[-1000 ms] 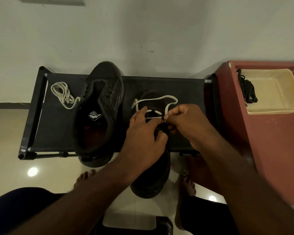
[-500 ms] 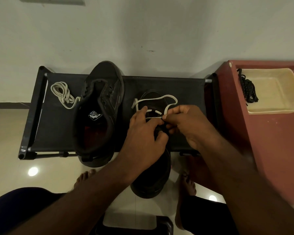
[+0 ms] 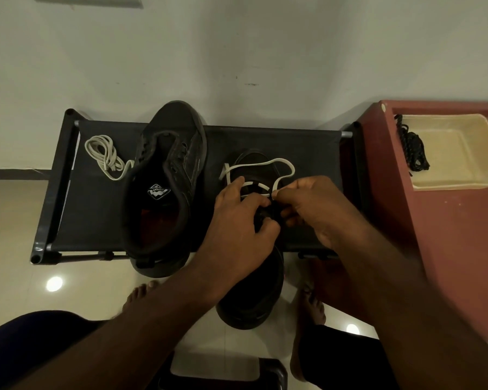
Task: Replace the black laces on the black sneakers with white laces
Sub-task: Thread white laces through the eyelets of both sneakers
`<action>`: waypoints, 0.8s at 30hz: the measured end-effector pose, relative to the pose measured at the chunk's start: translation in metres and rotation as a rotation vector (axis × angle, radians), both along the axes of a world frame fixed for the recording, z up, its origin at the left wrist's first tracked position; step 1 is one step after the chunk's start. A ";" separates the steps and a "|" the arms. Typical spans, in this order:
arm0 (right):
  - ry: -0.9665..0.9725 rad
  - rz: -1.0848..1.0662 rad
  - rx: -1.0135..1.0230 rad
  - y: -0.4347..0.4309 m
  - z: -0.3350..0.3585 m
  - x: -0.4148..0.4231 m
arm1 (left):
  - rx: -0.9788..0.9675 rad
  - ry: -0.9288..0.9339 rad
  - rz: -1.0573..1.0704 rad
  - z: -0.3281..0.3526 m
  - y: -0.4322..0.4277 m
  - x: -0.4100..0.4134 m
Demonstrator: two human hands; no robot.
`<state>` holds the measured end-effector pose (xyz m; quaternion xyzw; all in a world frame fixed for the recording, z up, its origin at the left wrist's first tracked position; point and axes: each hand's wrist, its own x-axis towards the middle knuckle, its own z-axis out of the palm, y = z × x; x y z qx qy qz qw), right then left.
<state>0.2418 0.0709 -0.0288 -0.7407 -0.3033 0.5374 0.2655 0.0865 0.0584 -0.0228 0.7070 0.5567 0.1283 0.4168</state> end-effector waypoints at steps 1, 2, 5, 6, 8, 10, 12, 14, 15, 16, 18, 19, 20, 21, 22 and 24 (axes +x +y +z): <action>-0.005 0.004 -0.004 0.000 -0.001 -0.001 | -0.004 -0.004 0.002 0.000 0.000 0.000; -0.009 0.008 -0.009 0.000 -0.001 -0.001 | -0.010 -0.007 0.005 0.001 0.000 -0.001; -0.012 0.022 -0.017 -0.001 0.000 -0.003 | -0.038 -0.009 0.023 0.002 0.001 -0.001; -0.012 0.026 -0.017 -0.001 0.001 -0.003 | -0.050 -0.012 0.030 0.001 0.001 -0.001; -0.008 0.032 -0.022 -0.001 0.002 -0.003 | -0.065 -0.011 0.038 0.002 0.001 0.000; -0.004 0.039 -0.032 0.000 0.002 -0.003 | -0.071 -0.002 0.031 0.002 0.001 0.001; -0.001 0.041 -0.037 0.000 0.002 -0.002 | -0.098 0.011 0.005 0.003 0.003 0.001; 0.004 0.039 -0.037 0.000 0.001 -0.002 | -0.144 0.019 -0.029 0.004 0.006 0.001; 0.005 0.038 -0.035 0.000 0.000 -0.002 | -0.167 0.013 -0.037 0.005 0.008 0.000; 0.004 0.040 -0.031 -0.001 0.000 -0.002 | -0.185 0.002 -0.037 0.005 0.009 0.000; 0.001 0.058 -0.022 -0.001 0.001 -0.001 | -0.207 -0.014 -0.028 0.005 0.010 0.000; 0.004 0.077 -0.019 -0.001 0.002 0.001 | -0.214 -0.016 -0.026 0.005 0.011 0.000; 0.012 0.100 -0.018 -0.001 0.003 0.002 | -0.218 -0.017 -0.024 0.005 0.011 0.000; 0.017 0.125 -0.018 -0.002 0.005 0.003 | -0.219 -0.017 -0.022 0.004 0.011 -0.001; 0.012 0.147 -0.015 -0.002 0.006 0.004 | -0.219 -0.019 -0.019 0.004 0.011 -0.001; -0.039 0.186 0.010 -0.002 0.005 0.004 | -0.219 -0.029 0.001 0.003 0.010 -0.001</action>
